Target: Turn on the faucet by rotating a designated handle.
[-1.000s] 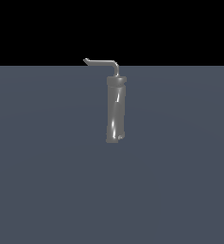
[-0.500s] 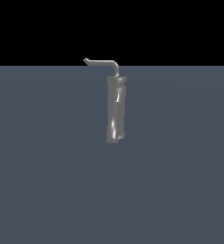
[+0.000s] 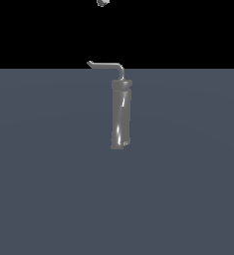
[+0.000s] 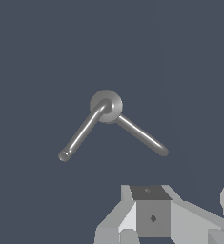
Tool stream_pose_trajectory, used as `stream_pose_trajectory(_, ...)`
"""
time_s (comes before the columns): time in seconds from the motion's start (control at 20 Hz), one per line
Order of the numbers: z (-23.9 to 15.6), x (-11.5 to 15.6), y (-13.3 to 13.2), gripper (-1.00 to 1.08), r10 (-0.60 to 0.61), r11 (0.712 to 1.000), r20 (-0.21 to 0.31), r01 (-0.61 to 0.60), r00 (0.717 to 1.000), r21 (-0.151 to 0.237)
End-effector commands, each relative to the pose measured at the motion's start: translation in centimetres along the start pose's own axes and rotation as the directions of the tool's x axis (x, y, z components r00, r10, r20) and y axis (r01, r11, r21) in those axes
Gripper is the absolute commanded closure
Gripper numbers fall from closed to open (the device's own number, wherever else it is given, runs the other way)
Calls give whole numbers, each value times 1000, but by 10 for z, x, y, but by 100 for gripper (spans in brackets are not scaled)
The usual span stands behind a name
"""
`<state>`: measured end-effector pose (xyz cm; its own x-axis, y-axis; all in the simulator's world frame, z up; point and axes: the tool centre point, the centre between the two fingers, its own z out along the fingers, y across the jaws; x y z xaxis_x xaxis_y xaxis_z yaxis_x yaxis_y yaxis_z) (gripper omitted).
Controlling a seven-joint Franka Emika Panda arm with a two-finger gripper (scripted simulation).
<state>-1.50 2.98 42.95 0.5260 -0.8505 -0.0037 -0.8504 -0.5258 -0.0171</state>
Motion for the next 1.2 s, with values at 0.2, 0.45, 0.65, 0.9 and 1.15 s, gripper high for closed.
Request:
stream_pose_trajectory(0.2,28,11,-34,108,161,987,2,-161,987,-3)
stream_pose_trajectory(0.45,52,18,-59,108,281,960,1,-281,960,-6)
stream_pose_trajectory(0.65,72,22,-77,108,373,928,-1,-373,928,-9)
stream_pose_trajectory(0.9,97,27,-98,108,472,881,-5,-472,882,-11)
stream_pose_trajectory(1.15,116,30,-111,108,539,842,-9,-539,842,-11)
